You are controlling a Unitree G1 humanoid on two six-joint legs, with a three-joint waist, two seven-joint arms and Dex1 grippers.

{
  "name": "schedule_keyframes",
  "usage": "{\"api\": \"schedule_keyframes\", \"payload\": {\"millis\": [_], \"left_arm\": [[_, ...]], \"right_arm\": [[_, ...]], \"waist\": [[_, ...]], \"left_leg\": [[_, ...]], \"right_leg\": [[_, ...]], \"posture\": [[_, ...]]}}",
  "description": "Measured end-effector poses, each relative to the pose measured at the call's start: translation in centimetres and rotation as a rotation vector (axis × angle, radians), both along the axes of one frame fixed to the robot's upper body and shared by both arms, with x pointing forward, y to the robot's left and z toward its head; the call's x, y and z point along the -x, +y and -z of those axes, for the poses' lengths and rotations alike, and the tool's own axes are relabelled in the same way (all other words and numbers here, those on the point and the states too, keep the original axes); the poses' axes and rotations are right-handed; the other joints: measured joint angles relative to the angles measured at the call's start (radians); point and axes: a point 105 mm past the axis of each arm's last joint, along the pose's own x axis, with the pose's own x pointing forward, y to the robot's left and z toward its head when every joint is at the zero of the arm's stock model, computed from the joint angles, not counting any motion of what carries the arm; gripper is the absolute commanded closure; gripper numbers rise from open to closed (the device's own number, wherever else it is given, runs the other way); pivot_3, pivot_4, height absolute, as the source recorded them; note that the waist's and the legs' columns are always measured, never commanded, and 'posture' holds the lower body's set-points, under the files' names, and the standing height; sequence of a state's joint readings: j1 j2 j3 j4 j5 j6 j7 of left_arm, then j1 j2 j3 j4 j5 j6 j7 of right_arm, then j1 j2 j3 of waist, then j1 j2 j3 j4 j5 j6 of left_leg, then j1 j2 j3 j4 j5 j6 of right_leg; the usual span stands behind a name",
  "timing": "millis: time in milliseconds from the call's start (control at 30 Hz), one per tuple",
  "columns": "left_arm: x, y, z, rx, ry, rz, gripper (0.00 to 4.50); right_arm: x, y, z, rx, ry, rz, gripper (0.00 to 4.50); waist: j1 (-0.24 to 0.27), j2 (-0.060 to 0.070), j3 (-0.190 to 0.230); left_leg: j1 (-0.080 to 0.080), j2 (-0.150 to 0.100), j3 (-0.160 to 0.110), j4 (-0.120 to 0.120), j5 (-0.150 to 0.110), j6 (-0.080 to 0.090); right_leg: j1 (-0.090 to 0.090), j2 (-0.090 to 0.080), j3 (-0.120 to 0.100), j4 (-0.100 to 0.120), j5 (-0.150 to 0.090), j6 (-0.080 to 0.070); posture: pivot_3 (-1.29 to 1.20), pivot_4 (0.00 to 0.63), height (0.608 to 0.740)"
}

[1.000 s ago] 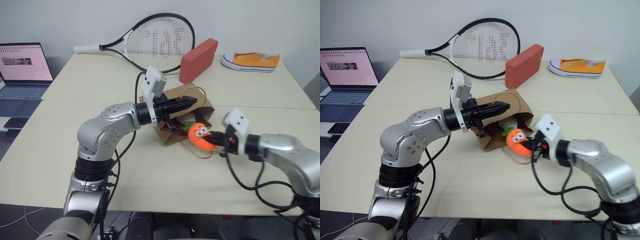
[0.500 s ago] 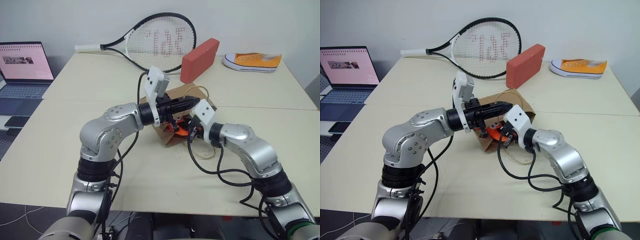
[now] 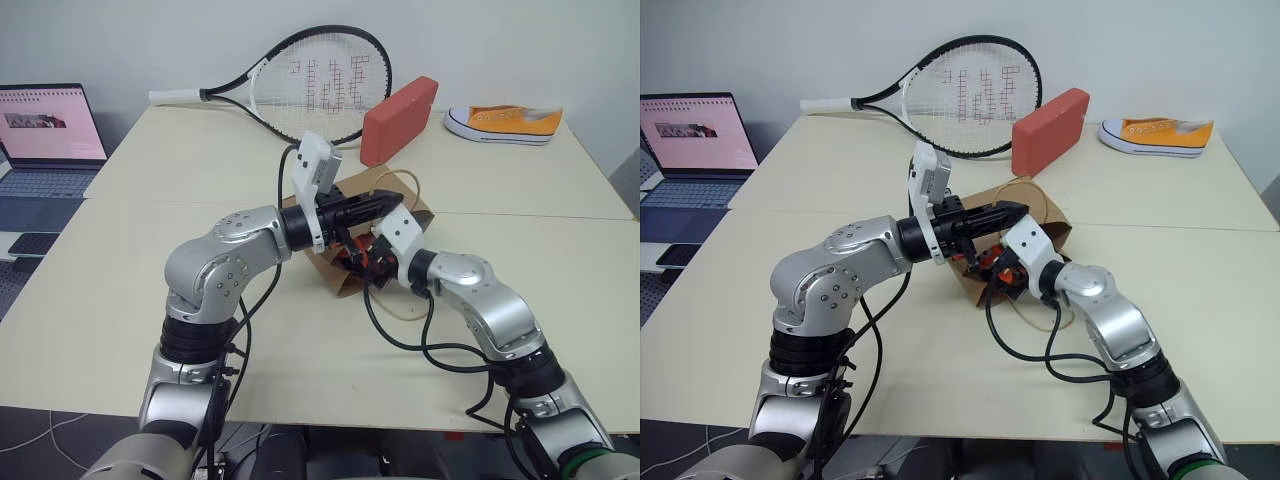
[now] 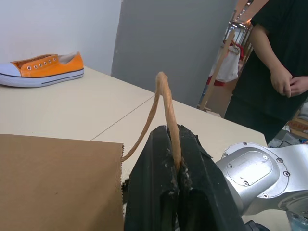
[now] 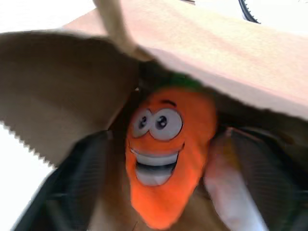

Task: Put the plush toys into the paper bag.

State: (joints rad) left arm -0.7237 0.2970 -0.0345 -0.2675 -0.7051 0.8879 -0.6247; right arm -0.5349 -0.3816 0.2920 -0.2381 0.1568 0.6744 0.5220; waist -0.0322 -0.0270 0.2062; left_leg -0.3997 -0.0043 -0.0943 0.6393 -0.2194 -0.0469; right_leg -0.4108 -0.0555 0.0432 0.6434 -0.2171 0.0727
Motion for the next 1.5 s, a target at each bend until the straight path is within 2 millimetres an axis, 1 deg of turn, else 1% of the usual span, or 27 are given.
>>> {"api": "schedule_keyframes", "payload": {"millis": [67,133,233,267,333,433,500,600,700,767,900,967,1000,1067,1167,1200,1233,1367,1400,1500], "left_arm": [[0.0,-0.1,0.1,-0.002,0.001,0.001,4.50],[0.0,0.0,0.1,-0.003,0.003,-0.001,4.50],[0.0,-0.1,0.2,-0.006,0.005,0.000,4.50],[0.0,-0.1,0.2,-0.006,0.005,0.000,4.50],[-0.1,0.0,0.2,-0.008,0.005,-0.003,4.50],[0.0,-0.2,0.4,-0.014,0.009,0.002,4.50],[0.0,-0.2,0.4,-0.014,0.008,0.002,4.50],[0.0,-0.2,0.5,-0.015,0.008,0.003,4.50],[0.0,-0.2,0.4,-0.014,0.007,0.003,4.50],[0.0,-0.2,0.4,-0.013,0.007,0.003,4.50],[0.0,-0.2,0.4,-0.013,0.006,0.002,4.50],[0.0,-0.2,0.4,-0.015,0.005,0.001,4.50],[0.0,-0.1,0.4,-0.015,0.005,0.001,4.50],[0.0,-0.1,0.4,-0.016,0.004,0.000,4.50],[0.0,-0.1,0.5,-0.017,0.004,-0.001,4.50],[0.0,0.0,0.5,-0.018,0.005,-0.003,4.50],[0.0,0.0,0.6,-0.019,0.006,-0.004,4.50],[0.0,0.0,0.6,-0.020,0.006,-0.006,4.50],[0.0,0.1,0.6,-0.021,0.006,-0.006,4.50],[-0.1,0.2,0.6,-0.028,0.004,-0.010,4.50]], "right_arm": [[0.4,-0.5,-0.4,0.019,-0.007,-0.012,0.02],[0.9,-1.0,-1.2,0.020,-0.017,-0.025,0.02],[2.0,-2.1,-2.1,0.032,-0.007,-0.050,0.02],[2.6,-2.7,-2.2,0.041,0.010,-0.066,0.02],[3.2,-3.2,-2.3,0.042,0.037,-0.083,0.02],[5.4,-5.2,-2.0,0.070,0.119,-0.134,0.02],[6.1,-6.3,-1.9,0.080,0.151,-0.137,0.02],[6.5,-8.8,-0.6,0.126,0.202,-0.077,0.02],[6.0,-10.5,0.9,0.148,0.233,-0.007,0.02],[5.4,-11.0,1.8,0.143,0.241,0.034,0.02],[4.0,-11.5,4.6,0.131,0.274,0.117,0.02],[3.6,-11.5,5.3,0.107,0.293,0.143,0.02],[3.5,-11.4,5.4,0.095,0.299,0.147,0.37],[3.1,-11.1,5.6,0.077,0.306,0.152,0.84],[2.8,-10.7,5.9,0.066,0.314,0.155,1.92],[2.8,-10.6,6.1,0.061,0.325,0.157,2.37],[2.7,-10.5,6.1,0.056,0.328,0.161,2.71],[2.6,-10.3,6.1,0.054,0.331,0.157,4.19],[2.5,-10.2,6.0,0.054,0.330,0.157,4.47],[2.5,-10.2,6.0,0.054,0.329,0.156,4.47]], "waist": [[0.000,0.000,0.000],[0.000,0.000,0.000],[0.001,0.000,0.000],[0.002,0.000,0.000],[0.001,0.000,0.000],[0.004,0.000,0.000],[0.004,0.000,0.000],[0.004,0.000,0.000],[-0.001,0.000,0.000],[-0.002,0.000,0.000],[0.001,0.000,0.000],[0.001,0.000,0.000],[0.001,0.000,0.000],[0.000,0.000,0.000],[0.001,0.000,0.000],[0.001,0.000,0.000],[0.001,0.000,0.000],[0.000,0.000,0.000],[0.000,0.000,0.000],[0.000,0.000,0.000]], "left_leg": [[0.000,0.000,0.000,0.000,0.000,0.000],[0.000,0.000,0.000,0.000,0.000,0.000],[0.000,0.000,-0.001,0.000,0.000,0.000],[0.000,0.000,-0.001,0.000,0.000,0.000],[0.000,0.000,-0.001,0.000,0.000,0.000],[-0.001,0.000,-0.001,0.000,0.000,0.000],[-0.001,0.000,-0.001,0.000,0.000,0.000],[-0.001,0.000,-0.001,0.000,0.000,0.000],[0.000,0.000,0.001,0.000,0.000,0.000],[0.000,0.000,0.001,0.000,0.000,0.000],[0.000,0.000,0.000,0.001,0.000,0.000],[-0.001,0.000,0.001,0.000,0.000,0.000],[-0.001,0.000,0.000,0.000,0.000,0.000],[0.000,0.000,0.000,0.000,0.000,0.000],[0.000,0.000,0.000,0.000,0.000,0.000],[0.000,0.000,0.000,0.000,0.000,0.000],[0.000,0.000,0.000,0.000,0.000,0.000],[0.000,0.000,0.000,0.000,0.000,0.000],[0.000,0.000,0.000,0.000,0.000,0.000],[0.000,0.000,0.000,0.000,0.000,0.000]], "right_leg": [[0.000,0.000,0.000,0.000,0.000,0.000],[0.000,0.000,0.000,0.000,0.000,0.000],[0.000,0.000,0.000,0.000,0.000,0.000],[0.000,0.000,0.000,0.000,0.000,0.000],[0.000,0.000,0.000,0.000,0.000,0.000],[0.000,0.000,-0.001,-0.001,-0.001,-0.001],[0.001,0.000,-0.001,-0.001,-0.001,-0.001],[0.001,0.000,-0.001,-0.001,-0.002,-0.002],[0.001,0.000,0.000,-0.001,-0.004,-0.006],[0.001,0.000,0.000,0.000,-0.003,-0.005],[0.001,0.000,0.000,0.000,-0.003,-0.005],[0.001,0.000,0.000,-0.001,-0.001,-0.001],[0.000,0.000,0.000,-0.001,-0.001,-0.001],[0.000,0.000,0.000,-0.001,-0.001,-0.001],[0.000,0.000,0.000,-0.001,-0.001,-0.001],[0.001,0.000,0.000,-0.001,-0.001,-0.001],[0.001,0.000,0.000,-0.001,-0.001,-0.001],[0.001,0.000,0.000,0.000,-0.001,-0.001],[0.001,0.000,0.000,0.000,-0.001,-0.001],[0.001,0.000,0.000,-0.001,-0.001,-0.001]], "posture": [[0.00,0.150,0.740],[0.00,0.150,0.740],[0.00,0.150,0.740],[0.00,0.150,0.740],[0.00,0.150,0.740],[0.00,0.150,0.740],[0.00,0.150,0.740],[0.00,0.150,0.740],[0.00,0.150,0.740],[0.00,0.150,0.740],[0.00,0.150,0.740],[0.00,0.150,0.740],[0.00,0.150,0.740],[0.00,0.150,0.740],[0.00,0.150,0.740],[0.00,0.150,0.740],[0.00,0.150,0.740],[0.00,0.150,0.740],[0.00,0.150,0.740],[0.00,0.150,0.740]]}}
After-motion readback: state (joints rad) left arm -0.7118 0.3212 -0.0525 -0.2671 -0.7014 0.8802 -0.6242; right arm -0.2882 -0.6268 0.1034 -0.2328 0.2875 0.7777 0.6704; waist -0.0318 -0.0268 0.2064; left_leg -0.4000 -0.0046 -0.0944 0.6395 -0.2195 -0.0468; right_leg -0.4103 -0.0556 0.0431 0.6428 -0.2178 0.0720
